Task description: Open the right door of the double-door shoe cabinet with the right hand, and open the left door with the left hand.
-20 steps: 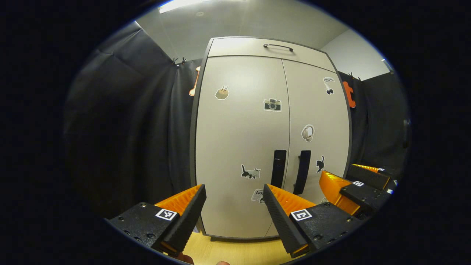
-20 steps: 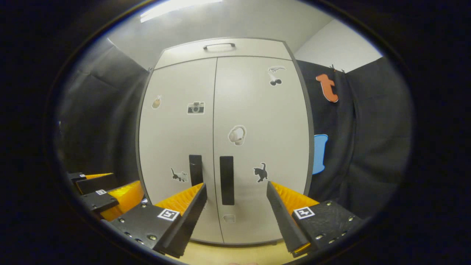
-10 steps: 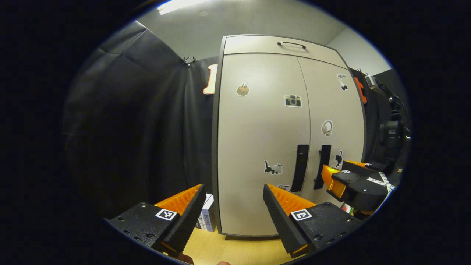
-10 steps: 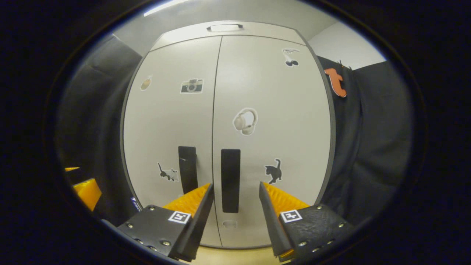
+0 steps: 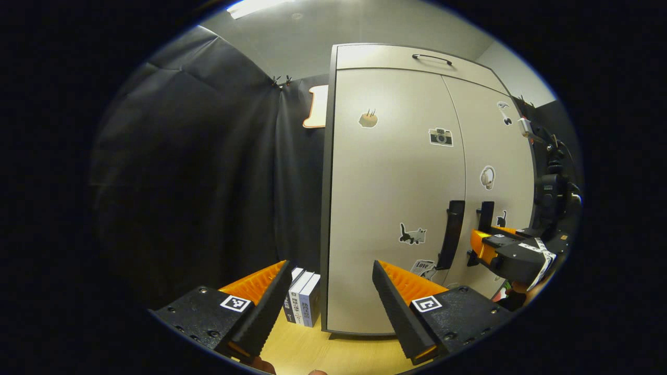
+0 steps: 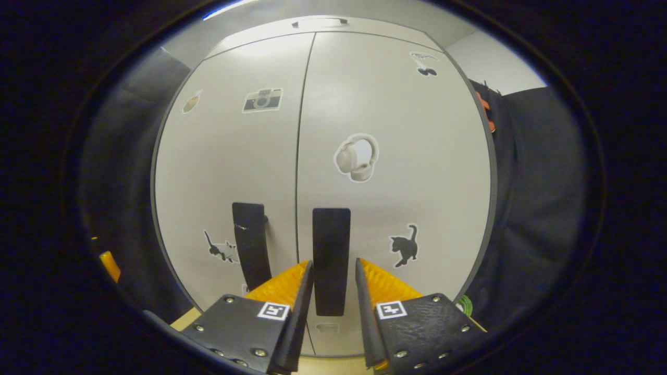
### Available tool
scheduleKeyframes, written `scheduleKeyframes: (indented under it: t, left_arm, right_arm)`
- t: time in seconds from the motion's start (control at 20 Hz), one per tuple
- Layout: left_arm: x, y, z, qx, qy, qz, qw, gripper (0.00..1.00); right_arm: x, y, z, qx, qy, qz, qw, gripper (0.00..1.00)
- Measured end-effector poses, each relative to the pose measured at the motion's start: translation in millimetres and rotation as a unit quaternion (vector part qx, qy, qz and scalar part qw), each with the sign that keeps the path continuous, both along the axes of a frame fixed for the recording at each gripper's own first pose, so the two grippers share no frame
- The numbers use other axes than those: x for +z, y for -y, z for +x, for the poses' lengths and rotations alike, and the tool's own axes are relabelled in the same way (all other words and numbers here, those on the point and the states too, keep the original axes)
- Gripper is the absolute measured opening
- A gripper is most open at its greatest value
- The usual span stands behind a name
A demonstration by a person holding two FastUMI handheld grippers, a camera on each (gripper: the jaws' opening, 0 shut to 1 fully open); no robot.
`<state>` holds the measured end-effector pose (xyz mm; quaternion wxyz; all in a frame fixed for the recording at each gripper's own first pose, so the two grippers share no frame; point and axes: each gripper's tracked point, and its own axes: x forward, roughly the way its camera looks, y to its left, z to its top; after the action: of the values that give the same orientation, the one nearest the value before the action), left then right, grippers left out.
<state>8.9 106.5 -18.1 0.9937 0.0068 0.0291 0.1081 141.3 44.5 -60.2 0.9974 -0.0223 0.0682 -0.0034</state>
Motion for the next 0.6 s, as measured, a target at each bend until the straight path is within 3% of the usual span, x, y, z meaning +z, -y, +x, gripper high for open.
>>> scheduleKeyframes:
  t: [0.05, 0.15, 0.25, 0.35, 0.4, 0.6]
  left_arm:
    - [-1, 0, -1, 0.001, -0.001, -0.002, 1.000, 0.97]
    - [-3, -3, 1, 0.004, -0.002, -0.003, 1.000, 0.96]
    - [-4, -8, 3, 0.008, -0.003, -0.003, 1.000, 0.97]
    - [-5, -11, 2, 0.011, -0.005, -0.006, 1.000, 0.96]
    - [-5, -12, 3, 0.011, -0.006, -0.007, 1.000, 0.96]
    - [-9, -8, -1, 0.006, -0.012, -0.012, 1.000, 0.96]
  right_arm:
    - [0, 0, 3, -0.003, 0.000, -0.005, 1.000, 0.41]
    - [-1, -4, 4, 0.004, -0.001, -0.014, 1.000, 0.40]
    - [-2, -3, 7, -0.009, -0.004, -0.009, 1.000, 0.30]
    - [-2, -2, 5, -0.008, -0.004, -0.008, 1.000, 0.30]
    - [-1, -3, 4, -0.007, -0.001, -0.003, 1.000, 0.23]
    - [-3, -3, 3, -0.003, -0.003, -0.001, 1.000, 0.23]
